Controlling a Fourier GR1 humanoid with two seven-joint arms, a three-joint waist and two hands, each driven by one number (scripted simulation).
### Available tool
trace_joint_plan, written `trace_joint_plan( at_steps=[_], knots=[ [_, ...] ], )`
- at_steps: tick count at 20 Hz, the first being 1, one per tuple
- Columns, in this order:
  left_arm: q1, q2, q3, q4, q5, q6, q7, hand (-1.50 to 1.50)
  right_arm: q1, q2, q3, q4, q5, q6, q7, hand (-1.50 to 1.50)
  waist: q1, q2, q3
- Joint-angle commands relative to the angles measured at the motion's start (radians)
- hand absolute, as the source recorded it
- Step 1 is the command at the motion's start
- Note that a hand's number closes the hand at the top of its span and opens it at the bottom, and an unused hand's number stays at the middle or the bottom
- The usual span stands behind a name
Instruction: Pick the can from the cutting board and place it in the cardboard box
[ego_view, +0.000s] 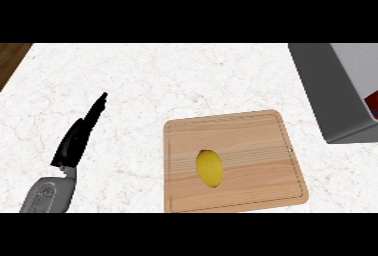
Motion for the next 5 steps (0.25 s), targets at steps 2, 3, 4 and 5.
trace_joint_plan(
  at_steps=[2, 3, 4, 5],
  knots=[
    [0.019, -0.001, -0.007, -0.001, -0.014, 0.008, -0.013, 0.0, 0.056, -0.044, -0.007, 0.013, -0.001, 0.035, -0.041, -1.5, 0.004, 0.001, 0.002],
    [0.024, -0.031, -0.03, 0.013, -0.025, 0.022, -0.029, 0.0, 0.055, -0.003, -0.011, 0.012, -0.004, -0.007, -0.07, -1.5, 0.005, 0.002, 0.001],
    [0.023, 0.004, 0.002, 0.009, 0.004, -0.007, -0.037, 0.0, 0.057, -0.035, -0.005, 0.022, 0.002, 0.025, -0.037, -1.5, 0.012, 0.003, 0.001],
    [0.023, 0.002, -0.006, -0.004, -0.009, 0.002, -0.023, 0.0, 0.061, -0.051, 0.003, 0.013, 0.01, 0.031, -0.045, -1.5, 0.014, 0.002, 0.002]
  ],
)
